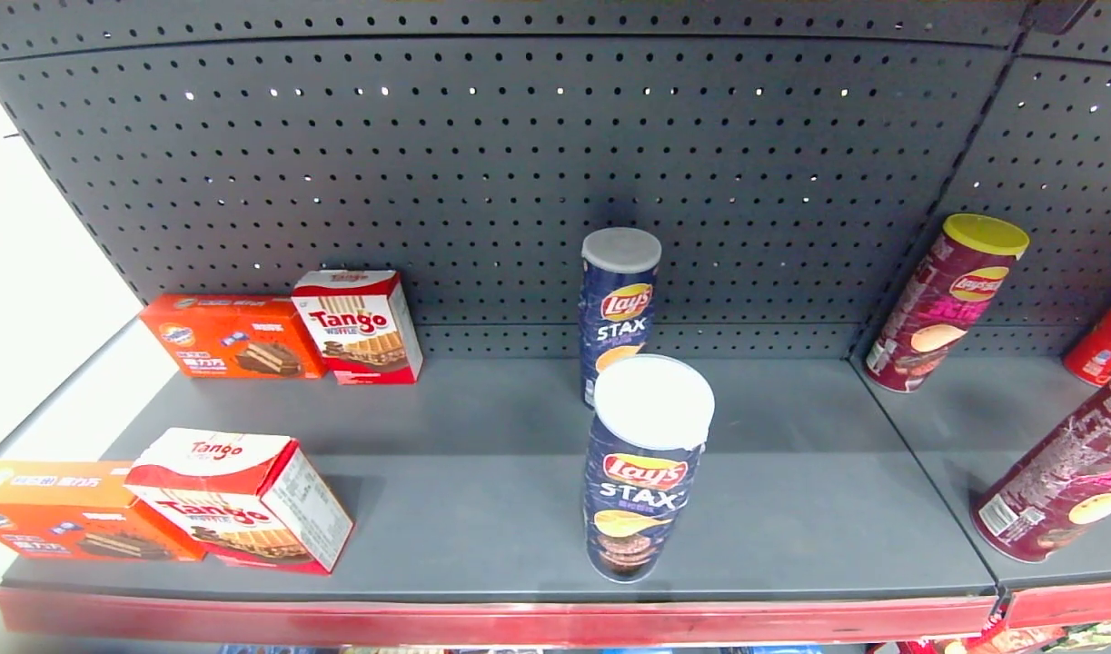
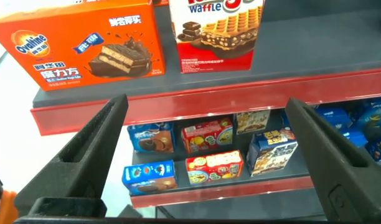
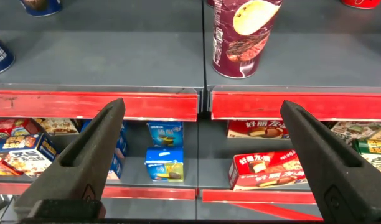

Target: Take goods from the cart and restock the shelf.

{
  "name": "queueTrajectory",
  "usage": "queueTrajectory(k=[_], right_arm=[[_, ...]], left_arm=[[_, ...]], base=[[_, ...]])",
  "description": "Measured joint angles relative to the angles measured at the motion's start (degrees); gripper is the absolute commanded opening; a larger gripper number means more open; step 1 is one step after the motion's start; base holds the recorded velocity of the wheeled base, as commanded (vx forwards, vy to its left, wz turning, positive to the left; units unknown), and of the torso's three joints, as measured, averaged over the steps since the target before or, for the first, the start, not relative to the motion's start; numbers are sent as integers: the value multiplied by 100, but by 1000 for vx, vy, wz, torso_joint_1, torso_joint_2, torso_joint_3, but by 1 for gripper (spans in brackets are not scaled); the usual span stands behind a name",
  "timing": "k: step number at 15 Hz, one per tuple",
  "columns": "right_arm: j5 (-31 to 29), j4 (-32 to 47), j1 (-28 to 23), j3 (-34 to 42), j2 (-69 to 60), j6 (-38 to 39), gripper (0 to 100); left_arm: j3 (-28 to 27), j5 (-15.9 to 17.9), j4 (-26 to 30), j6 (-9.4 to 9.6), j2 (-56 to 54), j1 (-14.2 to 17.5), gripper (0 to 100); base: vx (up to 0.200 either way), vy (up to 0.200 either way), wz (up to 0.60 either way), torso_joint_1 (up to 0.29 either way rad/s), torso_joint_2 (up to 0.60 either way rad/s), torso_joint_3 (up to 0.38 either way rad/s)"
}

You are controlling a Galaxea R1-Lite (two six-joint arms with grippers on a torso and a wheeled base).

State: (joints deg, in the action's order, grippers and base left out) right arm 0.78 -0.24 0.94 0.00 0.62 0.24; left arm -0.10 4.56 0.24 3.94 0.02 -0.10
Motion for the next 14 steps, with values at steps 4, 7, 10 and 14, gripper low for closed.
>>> queueTrajectory(k=[4,7,10,14], right_arm=[[0,0,0,0,0,2,100],[-2,6,7,0,0,2,100],[0,0,-4,0,1,0,100],[-2,0,0,0,1,-2,100]], left_arm=[[0,-11,2,-4,0,0,100],[5,-13,-2,-49,0,5,100],[2,-18,2,-50,0,0,100],[0,-10,0,-22,0,0,100]], base=[[0,-100,0,4,0,1],[0,0,0,0,0,0],[0,0,0,0,0,0],[-100,0,0,1,-2,2]])
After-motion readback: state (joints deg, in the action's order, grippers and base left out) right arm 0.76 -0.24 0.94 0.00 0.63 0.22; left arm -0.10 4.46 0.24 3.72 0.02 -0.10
